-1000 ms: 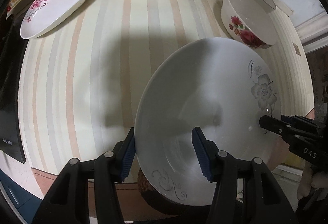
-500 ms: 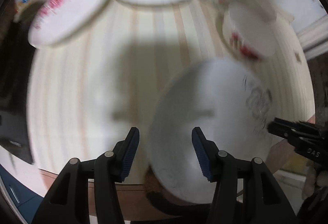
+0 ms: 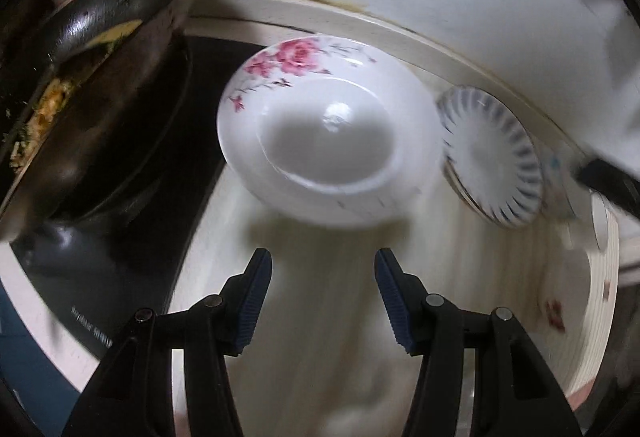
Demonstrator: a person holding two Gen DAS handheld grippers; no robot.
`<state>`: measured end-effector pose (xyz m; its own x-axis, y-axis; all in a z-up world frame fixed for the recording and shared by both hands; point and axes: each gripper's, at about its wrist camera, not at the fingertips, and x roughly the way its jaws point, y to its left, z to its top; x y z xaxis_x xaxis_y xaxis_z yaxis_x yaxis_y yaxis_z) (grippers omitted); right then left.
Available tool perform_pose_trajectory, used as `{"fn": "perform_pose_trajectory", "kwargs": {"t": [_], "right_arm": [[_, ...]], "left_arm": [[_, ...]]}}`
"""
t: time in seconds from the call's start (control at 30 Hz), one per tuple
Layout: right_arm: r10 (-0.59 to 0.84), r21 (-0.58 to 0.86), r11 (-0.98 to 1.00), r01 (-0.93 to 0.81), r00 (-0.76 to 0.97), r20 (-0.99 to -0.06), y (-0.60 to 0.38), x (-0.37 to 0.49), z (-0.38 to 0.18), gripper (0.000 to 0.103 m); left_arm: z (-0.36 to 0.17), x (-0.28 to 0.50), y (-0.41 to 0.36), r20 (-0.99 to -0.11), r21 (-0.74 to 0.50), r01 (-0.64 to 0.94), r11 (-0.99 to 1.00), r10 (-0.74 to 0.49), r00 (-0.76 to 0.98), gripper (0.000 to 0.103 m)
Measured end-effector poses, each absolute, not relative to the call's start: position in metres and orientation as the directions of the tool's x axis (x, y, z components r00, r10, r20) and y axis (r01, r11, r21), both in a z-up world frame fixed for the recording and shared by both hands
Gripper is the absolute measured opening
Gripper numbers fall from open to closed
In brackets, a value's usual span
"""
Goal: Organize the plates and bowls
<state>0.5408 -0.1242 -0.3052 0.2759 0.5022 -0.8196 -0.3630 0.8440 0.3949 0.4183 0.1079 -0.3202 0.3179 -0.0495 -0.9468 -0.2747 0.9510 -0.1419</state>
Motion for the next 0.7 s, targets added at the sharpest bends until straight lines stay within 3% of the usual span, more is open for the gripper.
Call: {"fn": "perform_pose_trajectory", "kwargs": {"t": [0.17,0.37,0.6,0.7], "right_arm": [[0.458,0.335,0.834,-0.439,0.211,-0.863,-0.029,0.650,-0.360,0.046],[0.394,0.269,0.826,-0.494,0.166,-0.904,0.016,0.702,-0.406,0.043],[0.372,0.271,0.819,-0.505,0.109,-0.922,0.029,0.727,-0.437,0.025],[0.388,0.287,0.813,-0.507,0.103,-0.916,0.025,0.728,-0.439,0.024]], "left_arm": [[-0.344,0.437,0.130,-0.953,-0.163,-0.332,0.929,-0.061,0.298,0.051],[-0.362,0.457,0.132,-0.961,-0.115,-0.360,0.926,-0.012,0.276,0.052],[-0.368,0.464,0.129,-0.955,-0.079,-0.359,0.930,0.033,0.294,0.051],[-0.368,0.464,0.130,-0.955,-0.082,-0.375,0.923,0.035,0.294,0.051]]}}
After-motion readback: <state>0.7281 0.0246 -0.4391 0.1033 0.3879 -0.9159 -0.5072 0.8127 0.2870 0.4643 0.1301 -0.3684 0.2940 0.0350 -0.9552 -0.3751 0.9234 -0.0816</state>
